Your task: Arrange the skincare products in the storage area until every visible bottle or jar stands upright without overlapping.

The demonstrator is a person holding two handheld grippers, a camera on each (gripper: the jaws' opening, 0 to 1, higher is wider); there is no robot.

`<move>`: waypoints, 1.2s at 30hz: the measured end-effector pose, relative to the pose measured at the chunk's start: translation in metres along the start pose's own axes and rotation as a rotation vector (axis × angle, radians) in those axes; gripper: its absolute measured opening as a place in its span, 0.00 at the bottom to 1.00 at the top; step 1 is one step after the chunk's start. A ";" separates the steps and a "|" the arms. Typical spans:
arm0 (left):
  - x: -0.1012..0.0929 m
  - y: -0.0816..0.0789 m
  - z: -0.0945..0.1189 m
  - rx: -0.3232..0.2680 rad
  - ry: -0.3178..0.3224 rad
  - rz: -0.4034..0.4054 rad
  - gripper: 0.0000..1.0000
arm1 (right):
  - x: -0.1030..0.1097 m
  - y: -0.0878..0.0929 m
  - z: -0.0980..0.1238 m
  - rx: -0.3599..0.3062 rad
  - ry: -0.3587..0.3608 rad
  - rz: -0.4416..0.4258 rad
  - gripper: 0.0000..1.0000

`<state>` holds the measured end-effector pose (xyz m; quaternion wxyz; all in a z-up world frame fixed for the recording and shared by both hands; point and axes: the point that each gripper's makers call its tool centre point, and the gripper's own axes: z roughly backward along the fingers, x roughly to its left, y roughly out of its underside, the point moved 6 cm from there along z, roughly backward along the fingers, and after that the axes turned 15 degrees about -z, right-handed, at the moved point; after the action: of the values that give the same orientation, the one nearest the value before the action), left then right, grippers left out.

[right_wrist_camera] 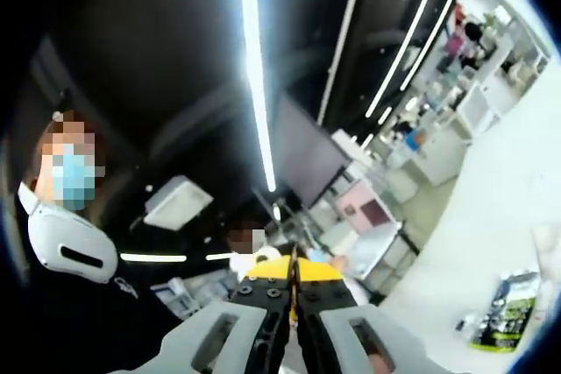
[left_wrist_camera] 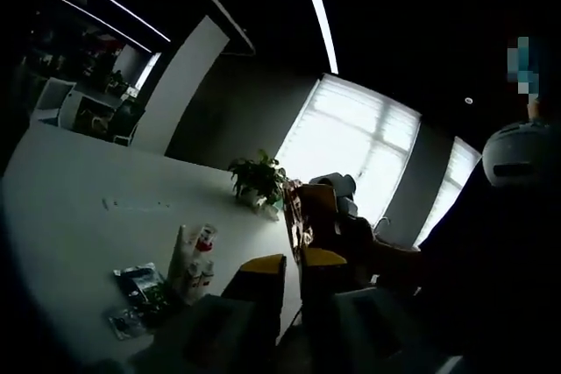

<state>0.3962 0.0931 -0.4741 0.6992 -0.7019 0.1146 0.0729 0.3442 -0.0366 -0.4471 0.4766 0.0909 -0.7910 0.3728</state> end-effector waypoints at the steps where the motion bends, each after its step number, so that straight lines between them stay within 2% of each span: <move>1: -0.001 0.000 -0.001 -0.001 -0.001 0.002 0.09 | 0.000 0.000 0.000 -0.002 0.003 0.001 0.00; 11: 0.002 -0.004 -0.004 -0.046 -0.038 0.024 0.07 | -0.010 0.002 -0.003 -0.003 0.025 -0.011 0.00; 22: 0.005 0.004 -0.008 -0.039 -0.041 0.105 0.04 | -0.027 0.002 -0.004 -0.021 0.054 -0.048 0.00; 25: 0.012 0.005 -0.005 -0.035 -0.042 0.113 0.04 | -0.031 0.002 -0.005 -0.024 0.057 -0.056 0.00; 32: 0.023 0.010 -0.006 -0.027 -0.041 0.137 0.04 | -0.039 0.002 -0.005 -0.027 0.067 -0.024 0.00; 36: 0.026 0.014 -0.008 -0.016 -0.042 0.146 0.04 | -0.047 0.003 -0.004 -0.021 0.097 -0.007 0.02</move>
<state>0.4176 0.0832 -0.4942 0.6887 -0.6955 0.1503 0.1392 0.3705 -0.0421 -0.4863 0.5164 0.0706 -0.7705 0.3670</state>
